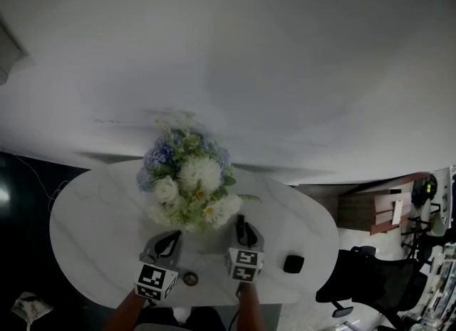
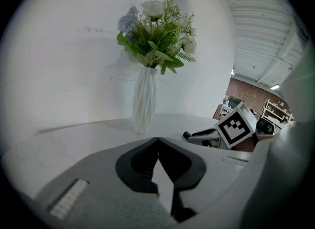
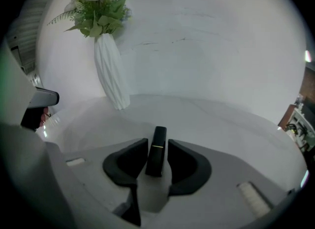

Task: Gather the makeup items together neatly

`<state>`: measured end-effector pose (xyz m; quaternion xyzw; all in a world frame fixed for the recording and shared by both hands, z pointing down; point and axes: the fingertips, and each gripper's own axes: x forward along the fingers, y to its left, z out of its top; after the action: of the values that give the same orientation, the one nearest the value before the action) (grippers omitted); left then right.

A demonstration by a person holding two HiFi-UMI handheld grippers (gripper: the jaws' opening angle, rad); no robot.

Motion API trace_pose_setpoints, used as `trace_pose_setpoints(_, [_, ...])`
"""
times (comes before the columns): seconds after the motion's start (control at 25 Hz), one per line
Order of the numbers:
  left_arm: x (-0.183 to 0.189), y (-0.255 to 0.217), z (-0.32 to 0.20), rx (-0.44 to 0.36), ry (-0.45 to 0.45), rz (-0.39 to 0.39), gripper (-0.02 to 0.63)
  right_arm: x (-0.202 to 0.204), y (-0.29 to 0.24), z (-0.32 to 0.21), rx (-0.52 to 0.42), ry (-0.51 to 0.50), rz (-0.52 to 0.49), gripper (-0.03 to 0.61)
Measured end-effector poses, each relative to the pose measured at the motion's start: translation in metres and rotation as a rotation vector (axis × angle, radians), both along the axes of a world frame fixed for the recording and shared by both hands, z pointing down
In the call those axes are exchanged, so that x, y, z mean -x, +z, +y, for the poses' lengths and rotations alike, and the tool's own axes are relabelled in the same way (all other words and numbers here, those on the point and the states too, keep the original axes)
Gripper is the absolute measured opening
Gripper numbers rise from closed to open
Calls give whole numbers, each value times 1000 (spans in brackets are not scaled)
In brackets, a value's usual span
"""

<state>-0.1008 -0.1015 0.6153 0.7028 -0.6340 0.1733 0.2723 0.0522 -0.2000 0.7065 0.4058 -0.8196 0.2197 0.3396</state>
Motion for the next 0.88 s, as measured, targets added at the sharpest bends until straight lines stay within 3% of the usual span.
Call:
trace_pose_setpoints(0.08, [1, 0, 0, -1, -3, 2, 11, -2, 1, 0, -3, 3, 16, 106])
trace_pose_setpoints(0.52, [6, -11, 7, -24, -5, 4, 11, 1, -13, 4, -20, -4, 0, 103])
trace_pose_setpoints(0.88, [10, -47, 22, -98, 24, -8, 11, 5, -59, 24, -91, 5, -18, 101])
